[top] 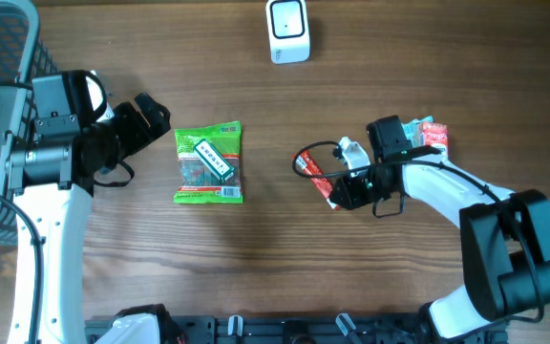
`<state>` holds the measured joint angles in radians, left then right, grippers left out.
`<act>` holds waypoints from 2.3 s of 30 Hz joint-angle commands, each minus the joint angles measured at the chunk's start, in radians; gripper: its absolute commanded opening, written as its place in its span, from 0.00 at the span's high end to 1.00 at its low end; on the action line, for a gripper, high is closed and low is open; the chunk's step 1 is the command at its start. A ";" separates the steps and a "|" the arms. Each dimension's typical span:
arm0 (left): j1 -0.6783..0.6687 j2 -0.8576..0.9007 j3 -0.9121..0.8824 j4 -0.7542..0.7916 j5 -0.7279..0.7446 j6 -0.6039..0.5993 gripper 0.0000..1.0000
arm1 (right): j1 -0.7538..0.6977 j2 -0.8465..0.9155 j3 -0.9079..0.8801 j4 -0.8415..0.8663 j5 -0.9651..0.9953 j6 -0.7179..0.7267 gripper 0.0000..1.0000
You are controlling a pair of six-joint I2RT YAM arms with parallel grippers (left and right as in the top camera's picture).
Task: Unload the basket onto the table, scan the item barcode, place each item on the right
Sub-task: 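Hold the red stick's barcode over the white scanner with the right gripper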
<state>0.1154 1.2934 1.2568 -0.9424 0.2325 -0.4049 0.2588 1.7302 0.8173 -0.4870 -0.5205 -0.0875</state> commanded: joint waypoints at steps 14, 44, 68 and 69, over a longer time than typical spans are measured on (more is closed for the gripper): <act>0.006 0.003 0.012 0.003 -0.006 0.009 0.00 | 0.032 -0.326 0.238 -0.171 0.372 0.011 0.96; 0.005 0.003 0.012 0.003 -0.006 0.009 0.00 | 0.200 0.068 0.862 -0.151 1.177 -0.304 0.96; 0.006 0.003 0.012 0.003 -0.006 0.009 0.00 | 0.262 0.559 0.861 0.579 1.377 -0.860 0.95; 0.006 0.003 0.012 0.003 -0.006 0.009 0.00 | 0.262 0.571 0.861 0.589 1.377 -0.874 0.96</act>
<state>0.1154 1.2934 1.2568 -0.9424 0.2325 -0.4049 0.5182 2.2543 1.6619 0.0769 0.8295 -0.8814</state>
